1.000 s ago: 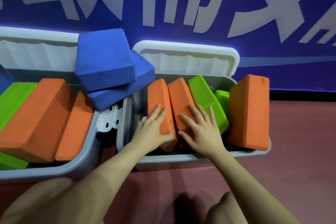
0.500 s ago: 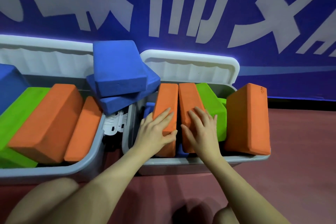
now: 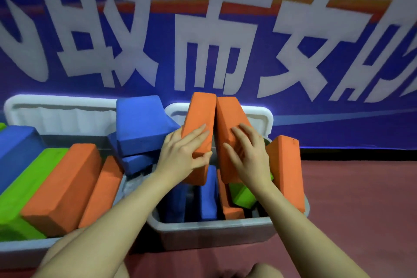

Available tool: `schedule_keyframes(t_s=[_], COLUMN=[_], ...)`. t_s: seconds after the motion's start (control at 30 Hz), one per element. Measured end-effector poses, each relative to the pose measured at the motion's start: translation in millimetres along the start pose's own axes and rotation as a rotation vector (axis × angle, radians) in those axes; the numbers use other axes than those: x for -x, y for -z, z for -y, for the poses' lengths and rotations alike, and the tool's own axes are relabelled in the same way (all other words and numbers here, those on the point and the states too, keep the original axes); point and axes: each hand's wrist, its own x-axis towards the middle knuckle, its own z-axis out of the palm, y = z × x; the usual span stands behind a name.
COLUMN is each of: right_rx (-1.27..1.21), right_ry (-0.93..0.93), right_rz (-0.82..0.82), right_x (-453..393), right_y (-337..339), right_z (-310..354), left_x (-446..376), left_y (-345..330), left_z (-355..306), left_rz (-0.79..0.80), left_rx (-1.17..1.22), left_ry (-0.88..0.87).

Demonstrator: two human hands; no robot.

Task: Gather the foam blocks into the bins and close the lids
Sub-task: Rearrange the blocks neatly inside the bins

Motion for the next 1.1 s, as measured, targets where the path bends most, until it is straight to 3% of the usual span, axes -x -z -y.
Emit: schedule_keyframes(t_s=[0.23,0.5,0.73,0.93,1.1], right_rx=[-0.113,-0.237,-0.243,-0.261,-0.301], right_ry=[0.026,-0.027,-0.094,-0.119,-0.12], right_rz=[-0.082,-0.061,-0.005,-0.017,-0.106], right_x=[-61.8,-92.7,-80.0,-82.3,-100.4], right_y=[-5.6,-57.3,-81.0,-75.6,-52.8], right_z=[28.0,60.2,57.3,65.3,76.0], left_x=[-48.8,-62.8,-41.1,-25.9,-38.9], left_y=[60.6,100.8,70.3,58.5,62.6], left_z=[23.8,91.4,128.6,122.9,87.0], left_rz=[-0.115,0.082,0.547,0.503,0.353], left_rx=[-0.301,-0.604,-0.464,-0.385,-0.301], left_ry=[-0.109,-0.168,-0.004,0.117,0.119])
